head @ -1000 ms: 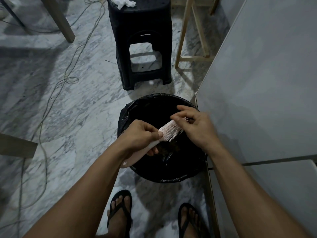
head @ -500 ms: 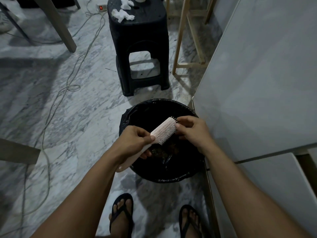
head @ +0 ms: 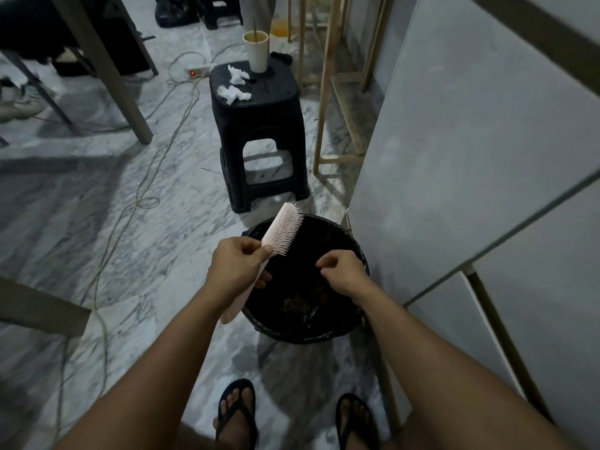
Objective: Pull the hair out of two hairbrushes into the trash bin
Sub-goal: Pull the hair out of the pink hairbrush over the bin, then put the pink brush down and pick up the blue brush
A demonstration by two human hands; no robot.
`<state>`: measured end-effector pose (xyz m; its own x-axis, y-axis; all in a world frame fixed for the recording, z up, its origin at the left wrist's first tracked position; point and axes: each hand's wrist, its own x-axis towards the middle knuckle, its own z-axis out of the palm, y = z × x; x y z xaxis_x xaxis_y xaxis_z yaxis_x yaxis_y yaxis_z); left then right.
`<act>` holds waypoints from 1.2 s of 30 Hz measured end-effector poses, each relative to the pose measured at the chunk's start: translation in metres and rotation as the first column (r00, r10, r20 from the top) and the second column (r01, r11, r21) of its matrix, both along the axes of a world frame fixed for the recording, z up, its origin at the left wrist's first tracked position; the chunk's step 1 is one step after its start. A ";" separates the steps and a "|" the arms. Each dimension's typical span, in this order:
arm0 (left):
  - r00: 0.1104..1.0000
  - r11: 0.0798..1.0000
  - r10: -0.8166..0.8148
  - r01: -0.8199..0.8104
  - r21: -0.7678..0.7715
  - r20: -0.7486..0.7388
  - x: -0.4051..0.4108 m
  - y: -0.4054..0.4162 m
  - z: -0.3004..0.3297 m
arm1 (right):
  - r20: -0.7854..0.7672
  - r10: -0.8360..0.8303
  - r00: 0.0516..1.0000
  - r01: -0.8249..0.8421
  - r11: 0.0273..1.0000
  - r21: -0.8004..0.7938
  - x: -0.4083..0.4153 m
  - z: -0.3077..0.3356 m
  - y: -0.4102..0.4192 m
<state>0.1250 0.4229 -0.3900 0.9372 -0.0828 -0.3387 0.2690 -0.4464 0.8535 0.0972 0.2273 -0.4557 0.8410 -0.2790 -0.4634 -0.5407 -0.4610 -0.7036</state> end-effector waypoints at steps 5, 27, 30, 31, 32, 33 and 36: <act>0.995 0.990 -0.090 0.084 -0.112 -0.050 -0.019 0.006 0.054 | 0.092 -0.232 0.968 0.177 0.897 0.404 0.001 0.079 0.003; 0.759 0.879 -0.456 0.466 0.102 0.464 -0.107 -0.104 0.332 | 0.480 -0.220 0.849 0.241 0.970 0.017 -0.142 0.440 -0.105; 0.715 0.848 -0.505 0.515 0.125 0.484 -0.129 -0.159 0.345 | 0.451 -0.260 0.854 0.337 0.936 -0.099 -0.185 0.457 -0.155; 0.708 0.843 -0.511 0.524 0.122 0.488 -0.137 -0.176 0.346 | 0.438 -0.278 0.855 0.366 0.922 -0.129 -0.197 0.460 -0.169; 0.700 0.835 -0.519 0.537 0.118 0.490 -0.146 -0.194 0.346 | 0.425 -0.301 0.854 0.396 0.905 -0.155 -0.211 0.463 -0.183; 0.692 0.828 -0.527 0.550 0.113 0.493 -0.156 -0.212 0.346 | 0.406 -0.315 0.858 0.413 0.893 -0.180 -0.223 0.465 -0.197; 0.643 0.792 -0.569 0.597 0.131 0.512 -0.185 -0.260 0.339 | 0.312 -0.316 0.896 0.400 0.880 -0.257 -0.259 0.466 -0.232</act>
<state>-0.0598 0.1630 -0.0509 0.7161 -0.6740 0.1814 -0.5026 -0.3176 0.8041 -0.1619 -0.0046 0.0105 0.7316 -0.6758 -0.0896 -0.5324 -0.4844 -0.6942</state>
